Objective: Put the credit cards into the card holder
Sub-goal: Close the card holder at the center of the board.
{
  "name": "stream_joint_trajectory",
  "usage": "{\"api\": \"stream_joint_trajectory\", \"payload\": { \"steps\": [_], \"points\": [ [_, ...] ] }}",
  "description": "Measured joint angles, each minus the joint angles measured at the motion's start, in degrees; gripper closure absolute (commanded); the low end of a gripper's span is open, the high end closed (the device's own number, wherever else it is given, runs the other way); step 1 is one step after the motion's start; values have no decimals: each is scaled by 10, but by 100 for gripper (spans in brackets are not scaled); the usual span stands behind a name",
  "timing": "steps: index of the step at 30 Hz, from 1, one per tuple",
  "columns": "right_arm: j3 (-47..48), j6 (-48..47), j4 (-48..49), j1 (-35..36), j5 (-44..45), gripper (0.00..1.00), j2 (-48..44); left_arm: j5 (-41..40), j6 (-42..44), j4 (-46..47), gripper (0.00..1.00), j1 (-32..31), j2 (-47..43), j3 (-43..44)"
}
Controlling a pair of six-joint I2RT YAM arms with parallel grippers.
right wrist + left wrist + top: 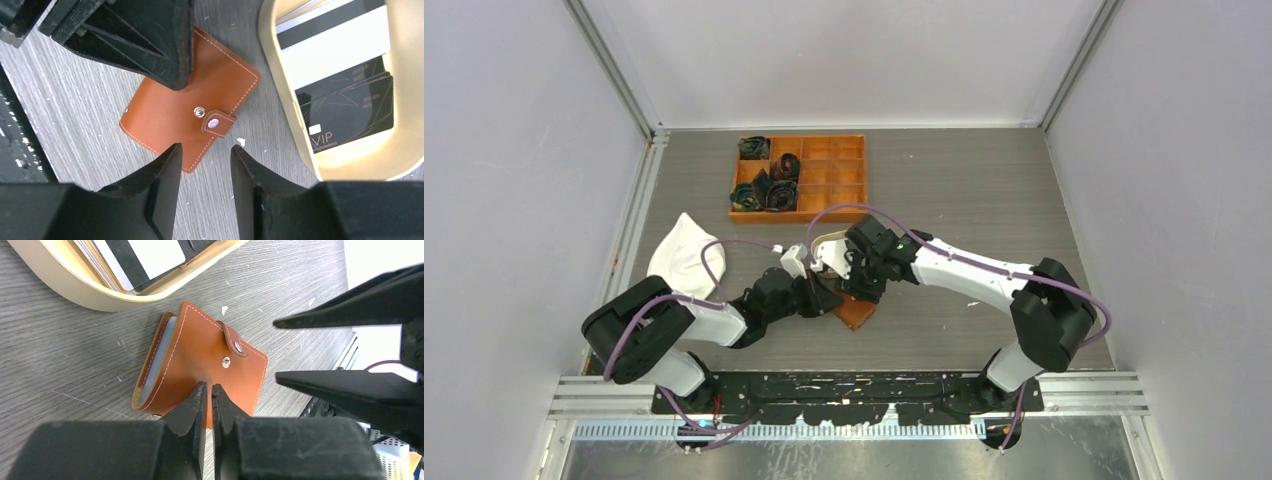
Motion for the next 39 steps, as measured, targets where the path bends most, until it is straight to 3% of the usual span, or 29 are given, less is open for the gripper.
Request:
{"api": "stream_joint_trajectory", "payload": {
  "steps": [6, 15, 32, 39],
  "points": [
    [13, 30, -6, -35, -63, 49, -8, 2, 0, 14, 92, 0, 10, 0],
    [25, 84, 0, -22, -49, 51, 39, 6, -1, 26, 92, 0, 17, 0],
    [38, 96, -2, -6, 14, 91, 66, 5, -1, 28, 92, 0, 17, -1],
    [40, 97, -2, -6, 26, 99, 66, 5, -1, 28, 92, 0, 17, -1]
  ]
}}
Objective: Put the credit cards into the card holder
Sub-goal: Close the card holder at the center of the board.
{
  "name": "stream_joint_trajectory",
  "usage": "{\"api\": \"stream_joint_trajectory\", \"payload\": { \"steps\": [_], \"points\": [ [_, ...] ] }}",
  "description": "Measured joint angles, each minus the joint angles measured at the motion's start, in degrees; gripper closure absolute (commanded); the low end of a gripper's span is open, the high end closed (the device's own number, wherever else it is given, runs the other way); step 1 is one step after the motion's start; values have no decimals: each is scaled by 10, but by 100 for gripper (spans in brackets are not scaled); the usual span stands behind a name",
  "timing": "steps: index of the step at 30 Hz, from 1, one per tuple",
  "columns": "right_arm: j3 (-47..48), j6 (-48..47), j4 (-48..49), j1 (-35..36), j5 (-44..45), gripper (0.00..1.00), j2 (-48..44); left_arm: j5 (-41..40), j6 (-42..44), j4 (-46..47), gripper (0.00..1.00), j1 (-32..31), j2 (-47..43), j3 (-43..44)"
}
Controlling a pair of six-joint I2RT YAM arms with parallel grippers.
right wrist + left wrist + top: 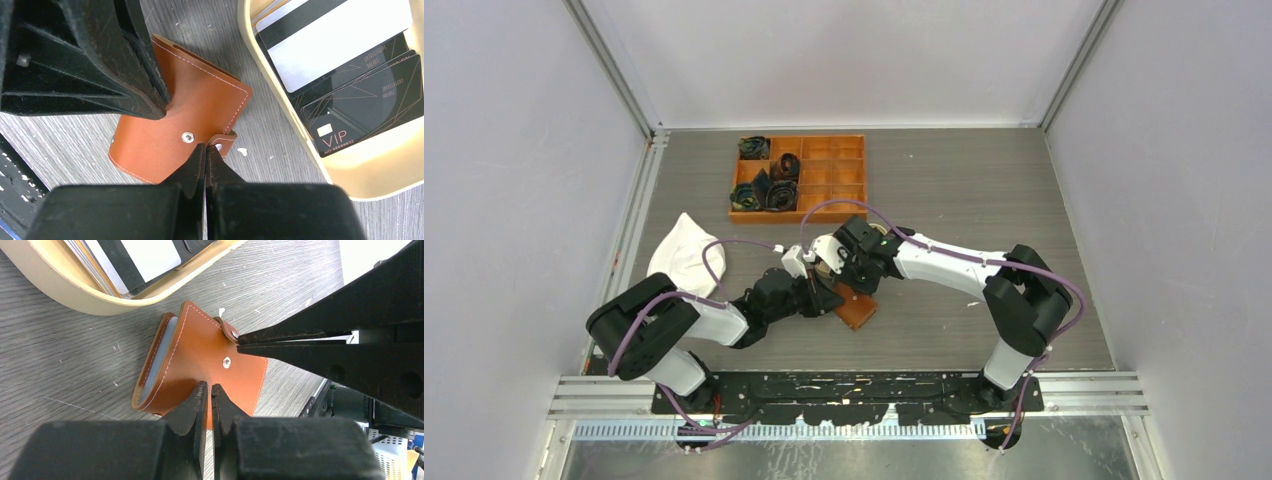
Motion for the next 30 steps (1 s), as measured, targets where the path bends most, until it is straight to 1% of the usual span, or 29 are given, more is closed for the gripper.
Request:
{"api": "stream_joint_trajectory", "payload": {
  "steps": [7, 17, 23, 24, 28, 30],
  "points": [
    [7, 4, -2, -1, -5, 99, 0, 0, 0, 0, 92, 0, 0, 0],
    [10, 16, -10, -7, -46, 99, 0, 0, 0, 0, 93, 0, 0, 0],
    [15, 12, -20, 5, -46, 99, 9, 0, 0, 0, 93, 0, 0, 0],
    [16, 12, -21, 8, -45, 97, 11, 0, 0, 0, 93, 0, 0, 0],
    [16, 8, -27, 10, -38, 78, 11, 0, 0, 1, 93, 0, 0, -1],
    [16, 0, -29, 8, -37, 75, 3, 0, 0, 1, 93, 0, 0, -1]
  ]
}}
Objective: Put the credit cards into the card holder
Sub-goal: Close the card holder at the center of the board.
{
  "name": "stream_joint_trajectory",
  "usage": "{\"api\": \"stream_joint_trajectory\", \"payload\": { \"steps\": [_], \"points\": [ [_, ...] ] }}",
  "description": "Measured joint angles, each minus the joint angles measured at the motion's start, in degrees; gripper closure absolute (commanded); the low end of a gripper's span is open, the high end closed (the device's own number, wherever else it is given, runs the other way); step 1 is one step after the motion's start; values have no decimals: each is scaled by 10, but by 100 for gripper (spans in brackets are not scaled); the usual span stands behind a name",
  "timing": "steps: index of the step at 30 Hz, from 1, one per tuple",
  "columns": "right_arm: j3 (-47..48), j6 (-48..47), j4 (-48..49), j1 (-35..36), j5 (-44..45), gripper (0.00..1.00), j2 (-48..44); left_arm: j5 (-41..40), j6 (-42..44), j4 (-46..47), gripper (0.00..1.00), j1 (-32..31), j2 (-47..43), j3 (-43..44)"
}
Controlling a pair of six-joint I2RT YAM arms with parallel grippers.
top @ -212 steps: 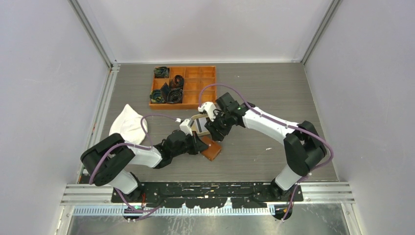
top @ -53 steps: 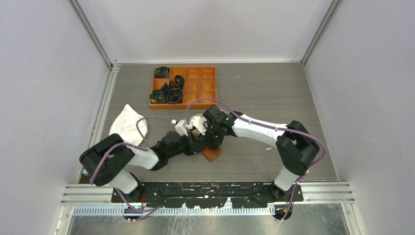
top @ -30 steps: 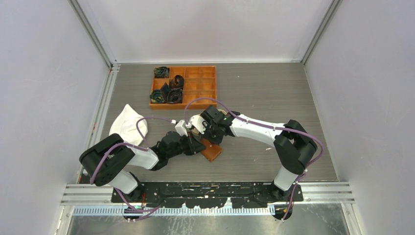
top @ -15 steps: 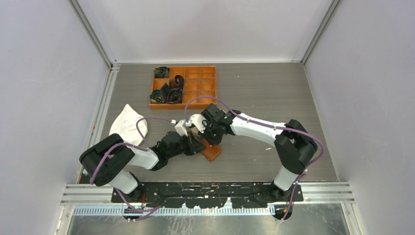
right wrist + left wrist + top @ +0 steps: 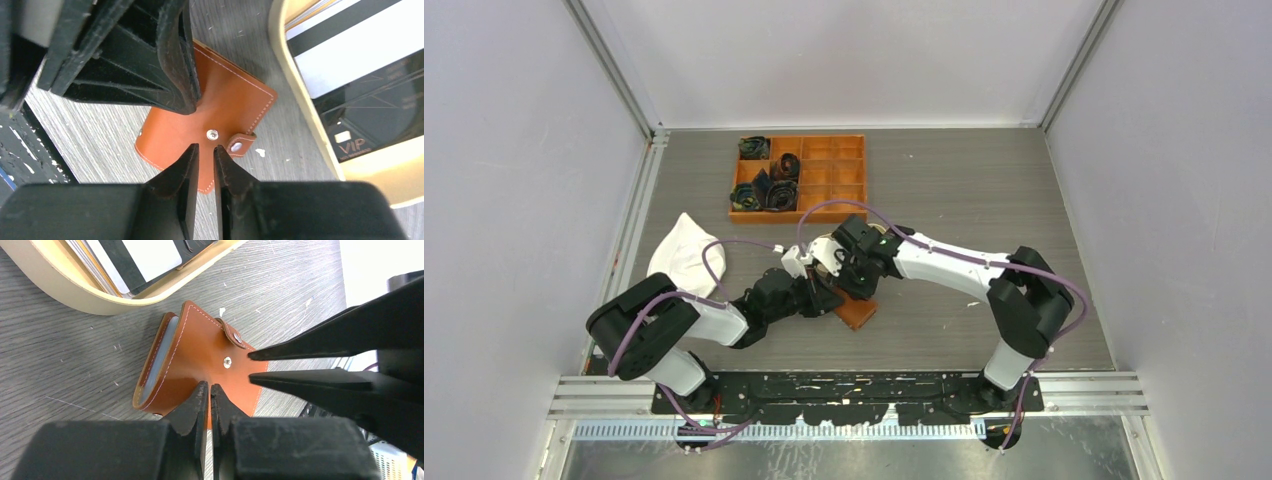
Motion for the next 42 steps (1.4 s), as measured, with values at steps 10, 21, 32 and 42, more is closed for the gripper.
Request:
{"api": "stream_joint_trajectory", "payload": {
  "steps": [10, 21, 32, 42],
  "points": [
    [0, 3, 16, -2, 47, 56, -36, 0, -1, 0, 93, 0, 0, 0],
    [0, 13, 18, -2, 71, 54, 10, 0, -2, 0, 93, 0, 0, 0],
    [5, 15, 11, -2, 75, 93, 21, 0, -2, 2, 93, 0, 2, 0],
    [7, 17, 9, -5, 73, 99, 21, 0, -2, 3, 93, 0, 2, 0]
  ]
}}
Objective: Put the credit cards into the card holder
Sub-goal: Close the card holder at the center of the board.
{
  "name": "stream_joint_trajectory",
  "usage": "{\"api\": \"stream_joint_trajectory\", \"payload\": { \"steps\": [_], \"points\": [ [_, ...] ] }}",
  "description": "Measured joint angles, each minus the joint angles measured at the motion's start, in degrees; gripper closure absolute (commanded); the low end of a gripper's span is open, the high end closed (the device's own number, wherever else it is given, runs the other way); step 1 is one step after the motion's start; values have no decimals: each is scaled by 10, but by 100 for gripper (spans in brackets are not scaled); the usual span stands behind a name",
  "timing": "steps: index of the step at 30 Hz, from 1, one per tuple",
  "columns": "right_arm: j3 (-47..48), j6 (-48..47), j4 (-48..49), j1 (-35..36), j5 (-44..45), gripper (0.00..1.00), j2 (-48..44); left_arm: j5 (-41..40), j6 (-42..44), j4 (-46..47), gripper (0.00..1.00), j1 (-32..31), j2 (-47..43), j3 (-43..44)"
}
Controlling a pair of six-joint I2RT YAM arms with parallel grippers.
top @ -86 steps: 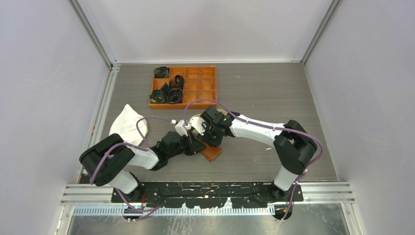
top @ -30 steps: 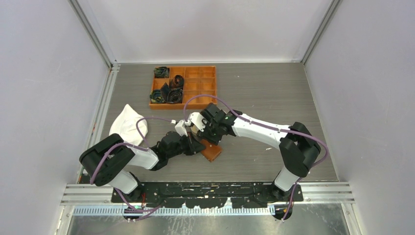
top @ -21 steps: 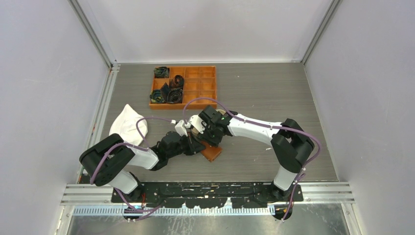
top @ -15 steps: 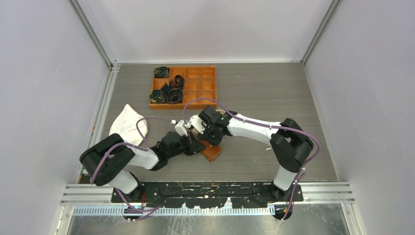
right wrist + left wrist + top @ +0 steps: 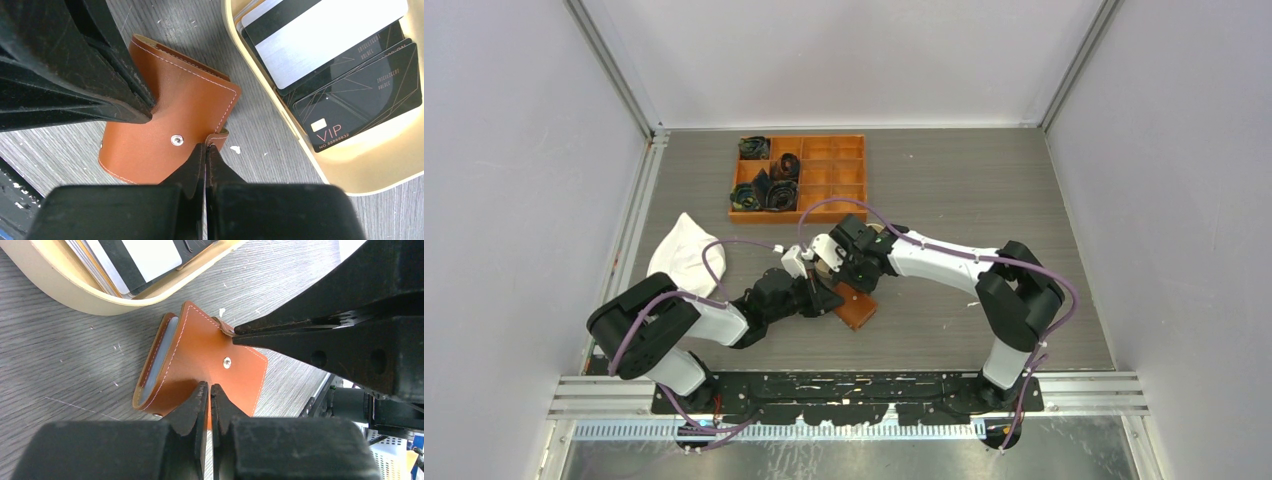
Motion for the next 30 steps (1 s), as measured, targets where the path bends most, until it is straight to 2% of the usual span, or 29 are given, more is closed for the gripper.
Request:
{"api": "stream_joint_trajectory", "payload": {
  "steps": [16, 30],
  "points": [
    [15, 13, -23, -49, -102, 99, 0, 4, -1, 9, 94, 0, 6, 0],
    [11, -10, -23, 10, -52, 99, 0, 11, -8, 27, 94, 0, 19, 0]
  ]
}}
